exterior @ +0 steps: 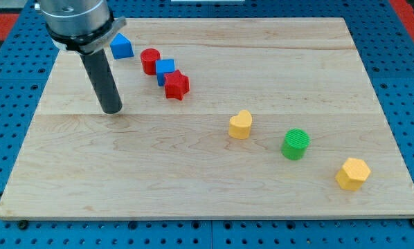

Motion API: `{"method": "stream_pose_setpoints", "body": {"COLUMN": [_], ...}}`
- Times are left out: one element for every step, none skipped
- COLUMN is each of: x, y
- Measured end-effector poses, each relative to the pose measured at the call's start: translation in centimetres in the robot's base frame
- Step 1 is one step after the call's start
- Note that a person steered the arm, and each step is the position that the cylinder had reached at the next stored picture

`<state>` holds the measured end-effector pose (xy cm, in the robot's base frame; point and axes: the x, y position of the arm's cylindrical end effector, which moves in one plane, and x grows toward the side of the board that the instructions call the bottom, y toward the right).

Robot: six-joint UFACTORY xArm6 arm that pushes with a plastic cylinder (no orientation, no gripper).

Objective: Push the red star to the top center of the board

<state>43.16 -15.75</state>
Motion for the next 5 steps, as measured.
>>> {"method": "stream_pose_setpoints", "body": {"x": [-2.0, -3.8, -3.8, -4.8, -6.0], "y": [4.1, 6.9, 15.0, 16.2, 16.2]}}
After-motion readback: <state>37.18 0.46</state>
